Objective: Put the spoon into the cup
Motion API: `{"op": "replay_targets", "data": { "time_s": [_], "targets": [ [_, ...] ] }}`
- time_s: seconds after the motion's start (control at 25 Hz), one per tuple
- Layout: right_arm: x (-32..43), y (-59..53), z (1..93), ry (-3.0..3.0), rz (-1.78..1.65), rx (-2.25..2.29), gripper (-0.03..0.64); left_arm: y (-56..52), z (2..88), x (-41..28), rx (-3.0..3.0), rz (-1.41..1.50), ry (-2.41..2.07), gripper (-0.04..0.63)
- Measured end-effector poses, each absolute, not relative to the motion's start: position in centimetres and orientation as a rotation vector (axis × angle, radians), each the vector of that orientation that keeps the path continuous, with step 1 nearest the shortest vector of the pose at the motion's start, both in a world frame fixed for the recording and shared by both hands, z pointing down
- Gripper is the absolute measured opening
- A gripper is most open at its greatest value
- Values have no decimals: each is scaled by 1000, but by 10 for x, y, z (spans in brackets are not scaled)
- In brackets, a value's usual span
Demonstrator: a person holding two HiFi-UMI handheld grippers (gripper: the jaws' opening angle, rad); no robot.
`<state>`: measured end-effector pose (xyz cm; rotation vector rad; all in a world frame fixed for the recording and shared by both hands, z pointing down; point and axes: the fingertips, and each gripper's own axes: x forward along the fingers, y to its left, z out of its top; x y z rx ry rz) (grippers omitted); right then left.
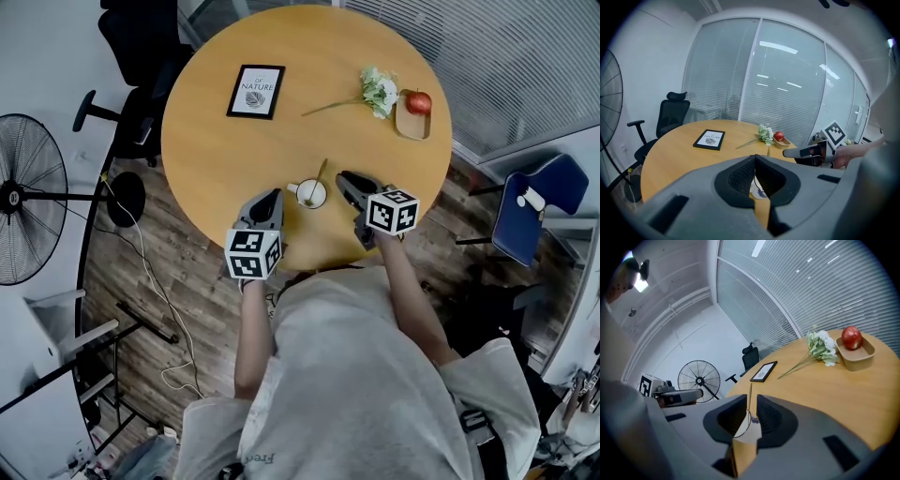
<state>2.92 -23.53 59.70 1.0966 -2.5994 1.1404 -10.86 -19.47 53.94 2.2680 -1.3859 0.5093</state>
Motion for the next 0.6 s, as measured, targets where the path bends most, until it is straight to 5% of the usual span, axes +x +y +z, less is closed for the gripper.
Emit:
{"op": "replay_targets", "data": {
  "time_s": [0.6],
  "targets": [
    [31, -145, 590, -2500, 774, 1111, 61, -124, 540, -94, 2256, 528, -1316, 8]
  ]
}}
